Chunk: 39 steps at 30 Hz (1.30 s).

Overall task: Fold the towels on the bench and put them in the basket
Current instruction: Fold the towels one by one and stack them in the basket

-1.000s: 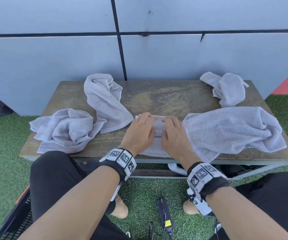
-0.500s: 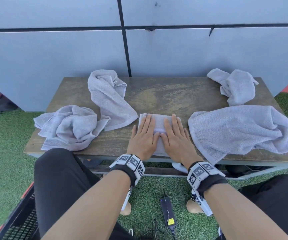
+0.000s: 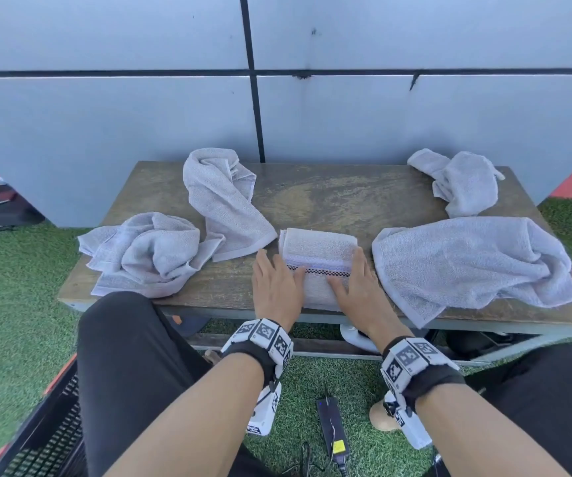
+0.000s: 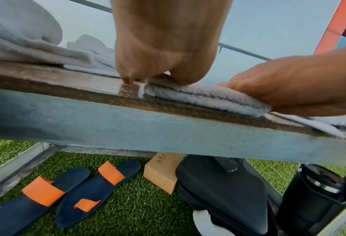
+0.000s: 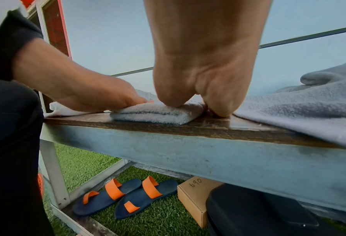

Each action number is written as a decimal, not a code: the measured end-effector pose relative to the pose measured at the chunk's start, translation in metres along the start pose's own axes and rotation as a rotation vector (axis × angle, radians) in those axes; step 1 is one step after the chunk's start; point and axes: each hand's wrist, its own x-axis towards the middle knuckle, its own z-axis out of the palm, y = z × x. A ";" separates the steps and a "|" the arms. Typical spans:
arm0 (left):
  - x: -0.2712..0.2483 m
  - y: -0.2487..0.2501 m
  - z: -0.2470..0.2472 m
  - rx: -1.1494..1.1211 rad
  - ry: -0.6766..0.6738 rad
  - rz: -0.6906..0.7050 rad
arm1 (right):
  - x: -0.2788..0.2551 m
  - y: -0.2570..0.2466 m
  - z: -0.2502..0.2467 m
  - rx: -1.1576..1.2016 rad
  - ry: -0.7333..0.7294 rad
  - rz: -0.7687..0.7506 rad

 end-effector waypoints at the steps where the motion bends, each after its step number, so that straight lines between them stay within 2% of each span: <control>1: 0.002 0.002 -0.004 0.008 0.012 -0.016 | -0.002 -0.001 0.001 0.019 0.011 -0.001; 3: 0.007 0.006 -0.013 -0.030 -0.017 -0.087 | -0.002 -0.003 0.001 0.078 0.037 0.008; 6: 0.015 0.008 -0.027 -0.197 -0.139 -0.251 | 0.003 -0.008 -0.004 0.201 0.114 0.017; 9: 0.020 0.012 -0.036 -0.435 -0.230 -0.367 | 0.006 -0.019 -0.017 0.380 0.076 0.136; 12: 0.017 0.012 -0.044 -0.557 -0.274 -0.353 | 0.005 -0.023 -0.020 0.568 -0.051 0.252; 15: 0.011 0.008 -0.049 -0.675 -0.273 -0.345 | 0.001 -0.028 -0.021 0.659 -0.062 0.289; 22: 0.005 -0.002 -0.073 -0.971 -0.270 -0.300 | -0.011 -0.057 -0.043 0.786 -0.081 0.127; 24: 0.005 -0.004 -0.085 -1.015 -0.233 -0.248 | -0.013 -0.070 -0.047 0.812 -0.090 0.075; 27: 0.009 -0.006 -0.103 -1.036 -0.150 -0.246 | -0.016 -0.088 -0.050 0.823 -0.078 -0.001; 32: 0.013 -0.019 -0.140 -0.861 0.016 -0.210 | -0.019 -0.124 -0.048 0.795 -0.033 -0.085; 39: -0.008 -0.074 -0.209 -0.762 0.291 -0.181 | -0.022 -0.211 -0.028 0.661 -0.160 -0.279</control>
